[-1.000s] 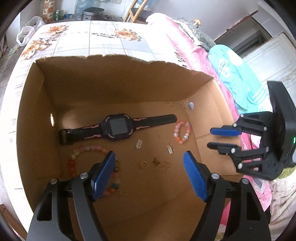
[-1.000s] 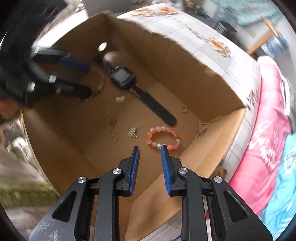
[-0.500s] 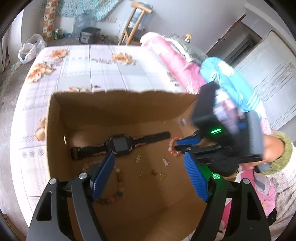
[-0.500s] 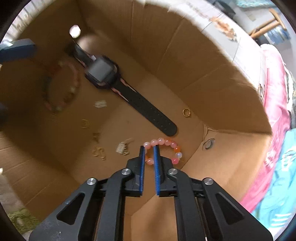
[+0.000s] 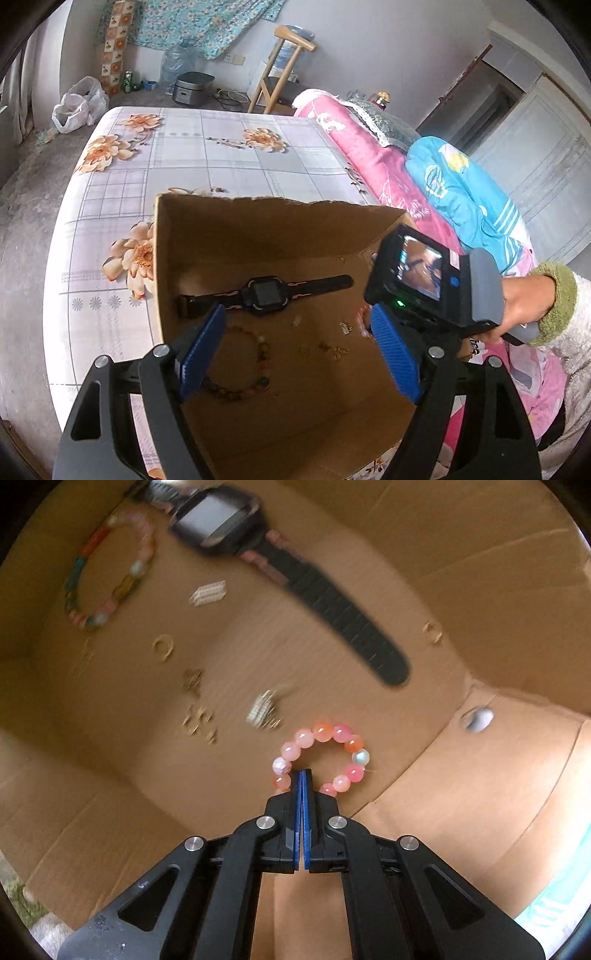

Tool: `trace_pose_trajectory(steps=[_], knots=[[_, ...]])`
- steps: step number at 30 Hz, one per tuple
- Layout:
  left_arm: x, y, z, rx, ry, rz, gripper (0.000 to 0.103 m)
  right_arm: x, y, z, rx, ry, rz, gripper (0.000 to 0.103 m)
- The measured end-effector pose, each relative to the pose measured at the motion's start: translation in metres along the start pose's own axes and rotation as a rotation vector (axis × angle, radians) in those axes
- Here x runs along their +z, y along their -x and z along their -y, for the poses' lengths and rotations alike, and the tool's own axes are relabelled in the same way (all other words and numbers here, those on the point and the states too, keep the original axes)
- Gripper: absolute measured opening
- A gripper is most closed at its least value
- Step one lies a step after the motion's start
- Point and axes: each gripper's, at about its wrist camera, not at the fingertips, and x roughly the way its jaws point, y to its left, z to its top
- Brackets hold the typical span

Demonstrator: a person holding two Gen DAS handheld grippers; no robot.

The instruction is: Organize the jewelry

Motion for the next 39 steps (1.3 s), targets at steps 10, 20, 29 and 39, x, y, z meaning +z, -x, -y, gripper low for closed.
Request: trace_pose_trajectory(steps=[10, 20, 29, 39], knots=[[-0.01, 0.022, -0.012, 0.018, 0.027, 0.046, 0.079, -0.022, 0.036, 0.018, 0.026, -0.043, 0.144, 0.014], [-0.061, 0.079, -0.062, 0.011, 0.175, 0.21, 0.084, -0.162, 0.151, 0.059, 0.2, -0.436, 0.841, 0.061], [-0.106, 0.067, -0.058, -0.146, 0.166, 0.158, 0.086, -0.239, 0.063, 0.061, 0.479, -0.86, 0.937, 0.062], [-0.119, 0.046, -0.03, -0.163, 0.111, 0.117, 0.093, -0.233, 0.036, 0.057, 0.645, -0.889, 0.948, 0.062]])
